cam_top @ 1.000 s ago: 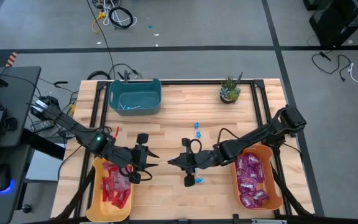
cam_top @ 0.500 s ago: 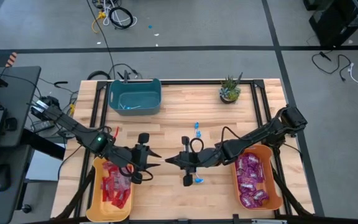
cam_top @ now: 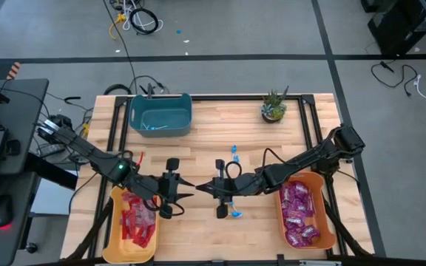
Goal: Sort candy
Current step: Put the blue candy into the blue bin
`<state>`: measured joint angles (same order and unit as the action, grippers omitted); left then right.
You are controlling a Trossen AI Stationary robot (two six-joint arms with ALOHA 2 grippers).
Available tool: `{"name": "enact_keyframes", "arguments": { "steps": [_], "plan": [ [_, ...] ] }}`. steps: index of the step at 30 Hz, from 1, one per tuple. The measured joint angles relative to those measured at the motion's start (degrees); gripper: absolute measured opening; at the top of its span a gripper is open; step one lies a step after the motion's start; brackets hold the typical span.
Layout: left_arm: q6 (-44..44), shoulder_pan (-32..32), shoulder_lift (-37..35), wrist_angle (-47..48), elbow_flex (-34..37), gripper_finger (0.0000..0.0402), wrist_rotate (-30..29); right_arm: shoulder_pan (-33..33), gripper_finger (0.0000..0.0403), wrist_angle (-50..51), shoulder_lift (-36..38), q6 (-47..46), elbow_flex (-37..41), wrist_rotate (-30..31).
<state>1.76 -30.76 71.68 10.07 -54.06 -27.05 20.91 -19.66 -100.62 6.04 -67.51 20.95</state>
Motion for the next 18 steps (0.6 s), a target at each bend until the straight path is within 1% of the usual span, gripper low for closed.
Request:
{"name": "enact_keyframes", "arguments": {
  "steps": [6,9,15,18],
  "plan": [
    [-0.01,0.0,0.0,0.04,0.0,0.0105,0.22,0.0,0.0,-0.04,0.0,0.16,0.0,0.0],
    [-0.04,0.0,0.0,0.06,0.0,0.0081,0.22,0.01,0.0,-0.02,0.0,0.16,0.0,-0.01],
    [-0.05,0.03,0.0,0.14,0.0,0.0018,-0.08,0.02,0.0,0.0,0.0,0.16,0.0,-0.26],
    [-0.06,0.02,-0.02,0.17,0.0,0.0007,-0.06,0.04,0.0,0.0,0.0,0.17,0.0,-0.26]
  ]
}}
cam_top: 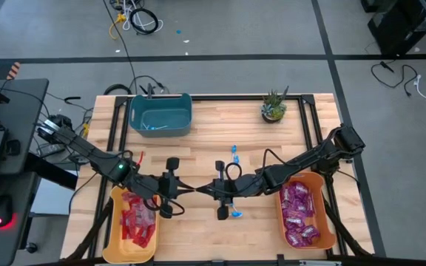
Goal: Sort candy
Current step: Put the blue candy into the blue bin
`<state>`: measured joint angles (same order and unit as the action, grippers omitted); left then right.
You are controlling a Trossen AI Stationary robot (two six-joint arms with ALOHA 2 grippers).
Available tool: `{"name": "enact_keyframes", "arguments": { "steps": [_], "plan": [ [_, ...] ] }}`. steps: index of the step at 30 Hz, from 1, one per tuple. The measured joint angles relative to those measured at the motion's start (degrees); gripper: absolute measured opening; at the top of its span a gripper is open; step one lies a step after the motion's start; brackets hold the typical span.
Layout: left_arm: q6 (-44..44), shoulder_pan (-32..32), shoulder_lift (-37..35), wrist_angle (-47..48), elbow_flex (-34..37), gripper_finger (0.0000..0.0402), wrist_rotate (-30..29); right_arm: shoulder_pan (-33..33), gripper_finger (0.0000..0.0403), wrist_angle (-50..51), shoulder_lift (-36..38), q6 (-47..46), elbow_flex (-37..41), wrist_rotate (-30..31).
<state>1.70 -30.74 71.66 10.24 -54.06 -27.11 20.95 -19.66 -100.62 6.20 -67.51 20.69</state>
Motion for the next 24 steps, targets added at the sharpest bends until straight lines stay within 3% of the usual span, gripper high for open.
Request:
{"name": "enact_keyframes", "arguments": {
  "steps": [8,18,24],
  "plan": [
    [-0.15,0.0,0.0,0.07,0.0,0.0003,-1.23,-0.02,0.0011,-0.04,0.0,-0.58,0.0,0.86],
    [0.03,-0.02,0.0,0.72,0.0,0.0001,-4.95,0.21,0.0118,0.13,0.26,-2.85,0.0,7.71],
    [3.01,-0.02,-0.53,5.58,0.0,0.0001,-11.09,0.82,0.0154,4.22,4.56,-1.68,-0.02,13.71]
  ]
}}
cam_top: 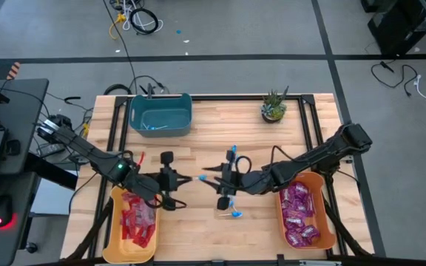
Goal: Sort candy
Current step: Put the blue candy into the blue bin
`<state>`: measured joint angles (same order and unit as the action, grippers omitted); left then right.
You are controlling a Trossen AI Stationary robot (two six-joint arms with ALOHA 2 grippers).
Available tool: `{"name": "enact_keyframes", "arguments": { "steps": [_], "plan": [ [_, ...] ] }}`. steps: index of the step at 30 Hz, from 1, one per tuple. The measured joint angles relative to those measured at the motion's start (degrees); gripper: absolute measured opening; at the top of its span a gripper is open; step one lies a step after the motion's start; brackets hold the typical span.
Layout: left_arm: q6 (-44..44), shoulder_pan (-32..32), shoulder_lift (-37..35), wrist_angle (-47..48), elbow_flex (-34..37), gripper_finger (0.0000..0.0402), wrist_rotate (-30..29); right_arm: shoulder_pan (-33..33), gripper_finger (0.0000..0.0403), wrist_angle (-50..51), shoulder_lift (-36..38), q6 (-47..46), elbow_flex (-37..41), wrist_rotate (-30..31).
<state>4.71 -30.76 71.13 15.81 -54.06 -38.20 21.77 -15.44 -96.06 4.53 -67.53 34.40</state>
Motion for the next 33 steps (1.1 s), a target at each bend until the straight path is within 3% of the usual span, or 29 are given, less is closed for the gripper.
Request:
{"name": "enact_keyframes", "arguments": {
  "steps": [8,21,29,33],
  "plan": [
    [11.54,2.93,-5.22,12.26,-0.02,0.0001,-8.16,0.23,0.0157,10.56,7.43,-4.04,0.0,2.7],
    [33.19,17.63,-17.87,39.8,-0.02,0.0,-8.33,-0.05,0.0156,19.87,8.1,-10.71,0.0,4.7],
    [34.39,27.96,-21.93,48.59,-0.04,0.0,-7.06,-1.38,0.0156,23.39,8.1,-13.48,0.0,5.13],
    [30.9,33.37,-22.15,48.61,-0.04,0.0,-3.13,-2.18,0.0156,23.73,8.1,-13.54,0.0,5.13]
  ]
}}
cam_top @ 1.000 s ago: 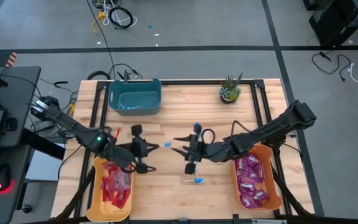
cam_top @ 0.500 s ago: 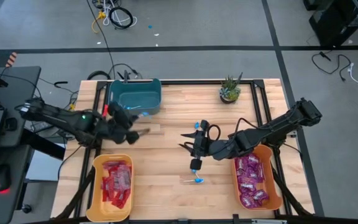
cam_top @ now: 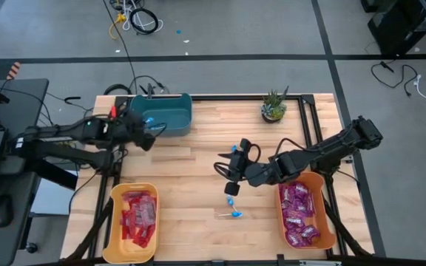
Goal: Sort candy
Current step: Put the blue candy into the blue bin
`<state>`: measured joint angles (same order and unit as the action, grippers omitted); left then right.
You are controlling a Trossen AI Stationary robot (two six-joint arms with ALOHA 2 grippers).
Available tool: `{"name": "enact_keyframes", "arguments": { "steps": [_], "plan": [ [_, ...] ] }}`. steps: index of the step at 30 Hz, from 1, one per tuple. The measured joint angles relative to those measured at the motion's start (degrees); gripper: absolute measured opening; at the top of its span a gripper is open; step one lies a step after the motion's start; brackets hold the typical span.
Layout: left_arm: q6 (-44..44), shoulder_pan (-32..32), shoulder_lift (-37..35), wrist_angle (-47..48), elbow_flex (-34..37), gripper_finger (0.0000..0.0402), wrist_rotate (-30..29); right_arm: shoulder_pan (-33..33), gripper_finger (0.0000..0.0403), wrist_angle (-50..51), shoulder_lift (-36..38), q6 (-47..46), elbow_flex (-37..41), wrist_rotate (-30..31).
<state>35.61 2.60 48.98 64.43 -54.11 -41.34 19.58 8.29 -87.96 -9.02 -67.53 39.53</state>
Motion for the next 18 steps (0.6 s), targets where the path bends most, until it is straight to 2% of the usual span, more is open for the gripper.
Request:
{"name": "enact_keyframes", "arguments": {
  "steps": [12,18],
  "plan": [
    [-17.17,15.81,0.75,-11.07,0.0,0.0,16.4,-1.71,0.0155,2.3,0.0,0.0,0.0,-0.07],
    [-23.65,23.88,4.99,-13.59,0.0,0.0,21.85,-2.0,0.0154,2.69,0.0,0.04,0.0,-0.09]
  ]
}}
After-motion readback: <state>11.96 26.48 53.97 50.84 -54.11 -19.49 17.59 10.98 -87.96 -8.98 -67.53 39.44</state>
